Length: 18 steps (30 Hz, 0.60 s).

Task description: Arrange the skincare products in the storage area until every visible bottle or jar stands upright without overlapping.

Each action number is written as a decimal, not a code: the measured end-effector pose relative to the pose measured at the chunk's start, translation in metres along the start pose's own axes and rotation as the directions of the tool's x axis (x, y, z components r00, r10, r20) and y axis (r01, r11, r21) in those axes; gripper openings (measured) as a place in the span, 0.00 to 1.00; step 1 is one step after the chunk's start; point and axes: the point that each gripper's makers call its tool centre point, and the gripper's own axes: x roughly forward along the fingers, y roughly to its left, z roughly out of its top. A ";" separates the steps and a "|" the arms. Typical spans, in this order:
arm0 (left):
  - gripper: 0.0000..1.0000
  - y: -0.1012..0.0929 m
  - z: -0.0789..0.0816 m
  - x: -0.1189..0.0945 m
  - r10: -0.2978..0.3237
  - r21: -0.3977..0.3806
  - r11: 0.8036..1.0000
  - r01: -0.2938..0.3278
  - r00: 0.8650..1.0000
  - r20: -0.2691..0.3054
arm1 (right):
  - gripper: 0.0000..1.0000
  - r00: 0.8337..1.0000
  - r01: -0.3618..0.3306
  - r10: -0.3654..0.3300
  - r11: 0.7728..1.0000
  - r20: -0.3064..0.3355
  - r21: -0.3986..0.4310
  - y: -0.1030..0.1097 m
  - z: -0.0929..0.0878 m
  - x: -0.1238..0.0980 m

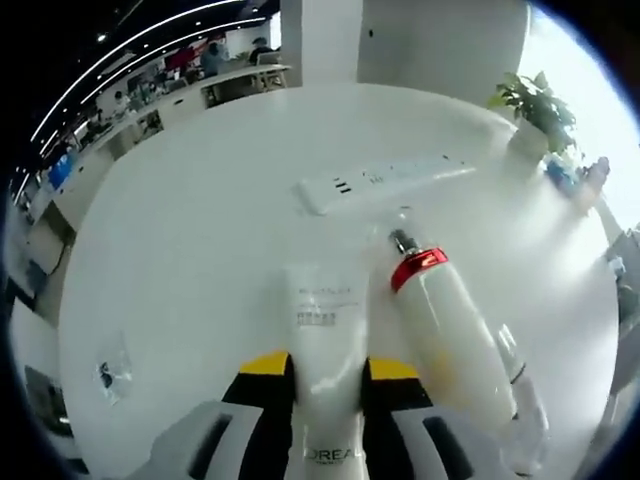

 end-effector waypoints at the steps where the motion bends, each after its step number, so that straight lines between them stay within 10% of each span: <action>1: 0.24 0.000 0.000 0.000 -0.012 -0.016 1.000 0.012 1.000 0.009 | 0.78 1.000 0.000 0.000 1.000 -0.002 0.000 0.000 0.000 0.000; 9: 0.25 0.004 -0.004 -0.019 -0.056 -0.075 0.995 0.061 0.996 0.066 | 0.78 1.000 -0.004 0.004 1.000 -0.003 -0.010 0.001 -0.001 0.000; 18: 0.25 -0.009 0.006 -0.075 -0.082 -0.131 0.984 0.119 0.962 0.259 | 0.77 1.000 -0.004 0.005 1.000 0.020 -0.013 0.001 0.003 0.000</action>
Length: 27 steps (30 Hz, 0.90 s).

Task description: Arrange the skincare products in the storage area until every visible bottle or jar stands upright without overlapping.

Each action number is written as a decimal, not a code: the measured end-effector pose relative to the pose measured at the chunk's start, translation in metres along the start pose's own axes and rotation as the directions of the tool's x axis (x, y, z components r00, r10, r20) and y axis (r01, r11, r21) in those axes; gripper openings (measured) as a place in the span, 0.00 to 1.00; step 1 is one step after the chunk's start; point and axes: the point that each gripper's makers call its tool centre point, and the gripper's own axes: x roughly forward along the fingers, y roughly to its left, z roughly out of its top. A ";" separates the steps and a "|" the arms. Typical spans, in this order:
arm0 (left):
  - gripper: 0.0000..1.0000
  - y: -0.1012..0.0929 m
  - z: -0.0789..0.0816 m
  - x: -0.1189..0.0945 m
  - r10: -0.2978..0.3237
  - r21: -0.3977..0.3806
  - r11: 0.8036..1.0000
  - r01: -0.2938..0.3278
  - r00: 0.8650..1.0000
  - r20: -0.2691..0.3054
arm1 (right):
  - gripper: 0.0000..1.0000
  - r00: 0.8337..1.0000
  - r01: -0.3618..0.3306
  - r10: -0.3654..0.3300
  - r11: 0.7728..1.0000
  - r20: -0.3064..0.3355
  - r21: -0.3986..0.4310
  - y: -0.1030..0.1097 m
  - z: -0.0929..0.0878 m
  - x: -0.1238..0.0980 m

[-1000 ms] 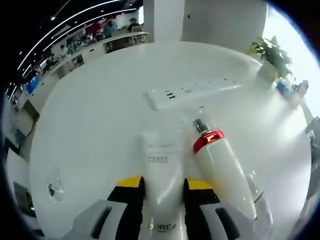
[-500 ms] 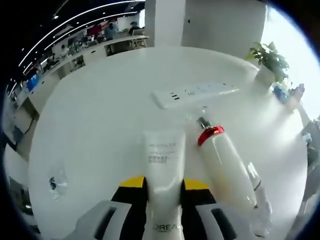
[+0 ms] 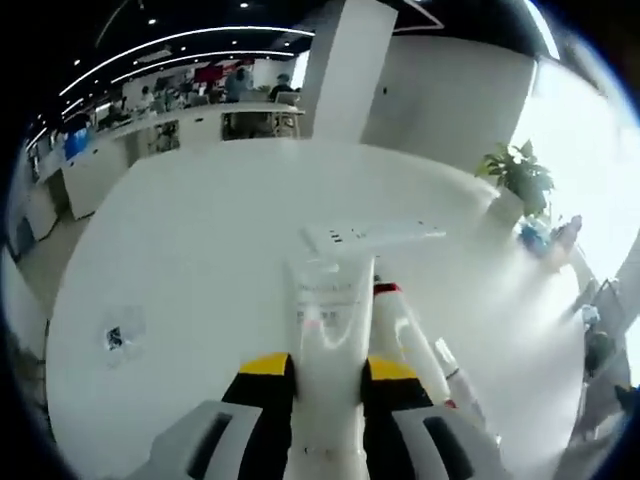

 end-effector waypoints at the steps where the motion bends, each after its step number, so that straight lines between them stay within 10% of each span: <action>1: 0.25 -0.003 0.000 -0.008 -0.015 -0.012 1.000 0.015 1.000 0.007 | 0.77 1.000 -0.001 0.001 1.000 0.002 -0.002 0.000 0.001 0.000; 10: 0.25 -0.037 -0.004 -0.072 -0.057 -0.131 0.988 0.079 0.985 0.160 | 0.76 1.000 0.001 0.000 1.000 0.024 -0.021 0.002 0.008 -0.002; 21: 0.26 -0.111 -0.034 -0.136 -0.180 -0.082 0.975 0.205 0.955 0.235 | 0.75 0.998 -0.040 0.040 0.999 0.040 -0.009 0.012 0.015 -0.005; 27: 0.26 -0.142 -0.058 -0.159 -0.226 -0.094 0.962 0.256 0.941 0.253 | 0.76 0.992 -0.082 0.067 0.987 0.109 0.141 0.010 0.031 -0.010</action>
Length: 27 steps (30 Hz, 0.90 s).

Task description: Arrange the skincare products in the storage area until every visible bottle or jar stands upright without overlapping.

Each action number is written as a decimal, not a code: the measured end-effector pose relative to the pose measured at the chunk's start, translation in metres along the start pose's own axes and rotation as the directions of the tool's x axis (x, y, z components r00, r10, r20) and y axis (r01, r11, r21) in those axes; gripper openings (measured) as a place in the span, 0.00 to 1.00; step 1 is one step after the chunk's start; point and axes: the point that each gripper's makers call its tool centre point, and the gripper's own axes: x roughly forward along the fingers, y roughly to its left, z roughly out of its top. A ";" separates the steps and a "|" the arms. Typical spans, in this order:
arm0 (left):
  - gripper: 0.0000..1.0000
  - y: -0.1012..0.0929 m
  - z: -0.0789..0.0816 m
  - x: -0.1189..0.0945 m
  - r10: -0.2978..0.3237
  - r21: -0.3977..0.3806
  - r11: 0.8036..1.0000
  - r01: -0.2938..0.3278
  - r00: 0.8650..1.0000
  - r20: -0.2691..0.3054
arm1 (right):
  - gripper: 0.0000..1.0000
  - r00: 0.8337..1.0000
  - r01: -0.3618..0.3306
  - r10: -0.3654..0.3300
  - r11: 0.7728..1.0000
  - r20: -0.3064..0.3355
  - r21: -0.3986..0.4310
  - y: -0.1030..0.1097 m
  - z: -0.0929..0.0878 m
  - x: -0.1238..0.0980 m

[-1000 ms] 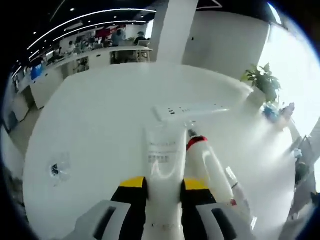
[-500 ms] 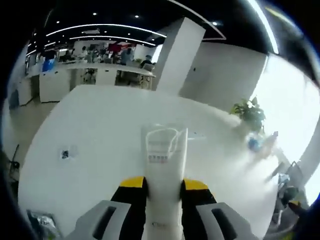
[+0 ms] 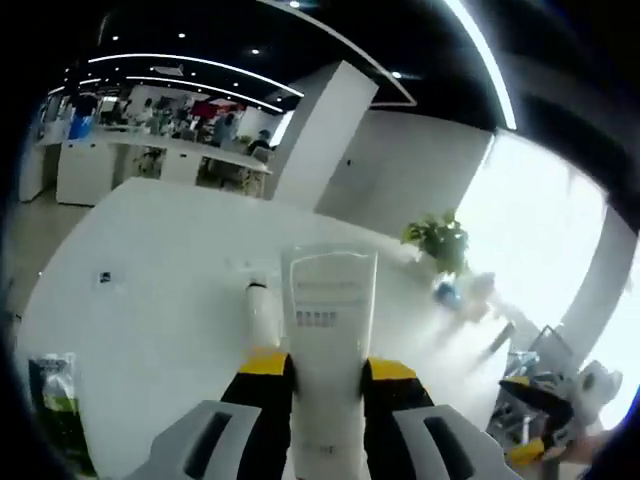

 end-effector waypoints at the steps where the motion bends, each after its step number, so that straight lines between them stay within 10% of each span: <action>1: 0.26 -0.007 -0.008 -0.005 -0.014 -0.005 1.000 0.014 1.000 0.000 | 0.76 1.000 -0.001 0.001 1.000 0.001 0.012 -0.001 0.001 0.001; 11: 0.26 -0.031 -0.039 -0.031 -0.066 0.032 0.997 0.066 0.998 -0.004 | 0.77 0.990 -0.139 0.133 0.967 0.043 0.215 0.027 0.023 0.014; 17: 0.26 -0.057 -0.059 -0.038 -0.119 0.070 0.990 0.120 0.993 -0.025 | 0.69 0.964 -0.264 0.251 0.904 0.082 0.337 0.061 0.043 0.022; 23: 0.27 -0.095 -0.079 -0.045 -0.192 0.147 0.969 0.199 0.979 -0.062 | 0.58 0.943 -0.328 0.310 0.794 0.123 0.512 0.079 0.057 0.029; 27: 0.27 -0.110 -0.086 -0.048 -0.221 0.172 0.958 0.230 0.973 -0.070 | 0.46 0.941 -0.324 0.325 0.793 0.090 0.516 0.083 0.055 0.036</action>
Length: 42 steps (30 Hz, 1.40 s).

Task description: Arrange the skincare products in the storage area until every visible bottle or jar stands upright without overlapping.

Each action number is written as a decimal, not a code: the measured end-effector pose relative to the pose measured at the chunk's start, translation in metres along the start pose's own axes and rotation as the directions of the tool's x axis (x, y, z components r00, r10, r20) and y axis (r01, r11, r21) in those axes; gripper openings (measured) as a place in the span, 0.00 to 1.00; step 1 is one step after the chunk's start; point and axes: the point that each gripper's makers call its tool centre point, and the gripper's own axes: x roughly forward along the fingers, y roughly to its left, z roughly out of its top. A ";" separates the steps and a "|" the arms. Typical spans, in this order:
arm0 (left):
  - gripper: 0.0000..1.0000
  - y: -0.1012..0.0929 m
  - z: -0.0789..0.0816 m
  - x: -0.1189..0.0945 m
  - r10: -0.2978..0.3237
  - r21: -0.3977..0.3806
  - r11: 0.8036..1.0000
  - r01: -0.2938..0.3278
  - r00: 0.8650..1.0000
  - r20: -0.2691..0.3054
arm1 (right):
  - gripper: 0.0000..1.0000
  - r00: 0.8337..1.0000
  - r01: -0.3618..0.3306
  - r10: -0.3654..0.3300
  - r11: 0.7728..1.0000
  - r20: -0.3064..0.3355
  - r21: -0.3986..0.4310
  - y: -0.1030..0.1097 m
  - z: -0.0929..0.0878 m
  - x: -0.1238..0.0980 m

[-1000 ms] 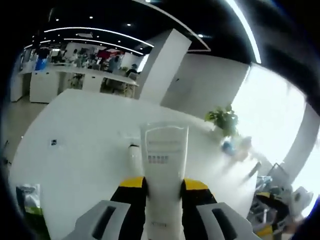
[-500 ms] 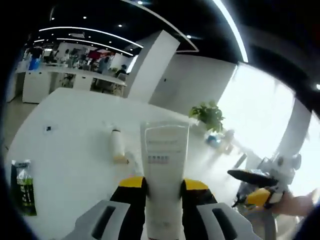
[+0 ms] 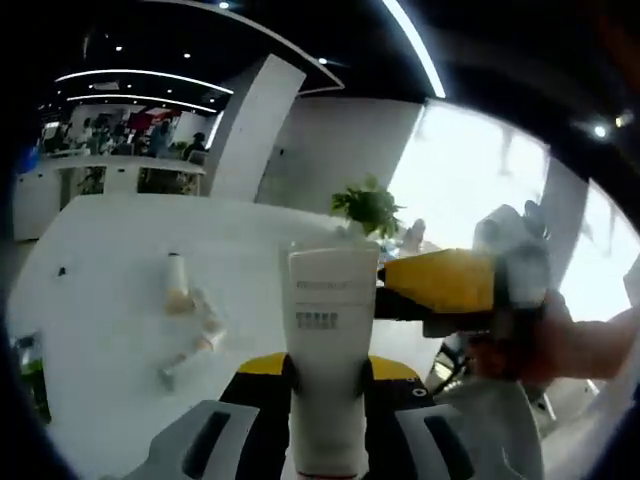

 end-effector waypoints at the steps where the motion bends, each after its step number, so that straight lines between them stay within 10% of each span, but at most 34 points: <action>1: 0.27 -0.003 -0.001 0.000 -0.004 0.005 1.000 0.004 1.000 -0.004 | 0.40 1.000 -0.001 0.001 1.000 -0.022 0.002 0.000 -0.004 0.002; 8: 0.27 -0.009 -0.007 -0.003 -0.005 0.056 0.998 0.006 1.000 -0.028 | 0.15 0.997 -0.004 0.004 1.000 -0.082 -0.007 0.002 -0.014 0.003; 23: 0.31 0.001 -0.025 -0.002 0.022 0.116 0.993 -0.012 0.996 -0.088 | 0.09 0.986 -0.069 0.016 0.946 -0.166 -0.316 -0.001 -0.033 0.011; 30: 0.19 0.016 -0.023 -0.014 0.041 0.146 0.989 -0.027 0.995 -0.095 | 0.08 0.977 -0.160 0.073 0.872 -0.201 -0.463 -0.005 -0.030 0.020; 35: 0.27 0.035 -0.015 -0.029 0.078 0.081 0.994 -0.073 0.995 -0.059 | 0.08 0.973 -0.212 0.126 0.825 -0.195 -0.523 -0.006 -0.028 0.024; 39: 0.28 0.045 -0.015 -0.036 0.110 0.086 0.991 -0.105 0.993 -0.053 | 0.08 0.959 -0.283 0.204 0.746 -0.198 -0.603 0.003 -0.034 0.027; 42: 0.30 0.049 -0.013 -0.040 0.112 0.071 0.991 -0.109 0.993 -0.043 | 0.08 0.947 -0.322 0.246 0.738 -0.207 -0.593 0.005 -0.044 0.029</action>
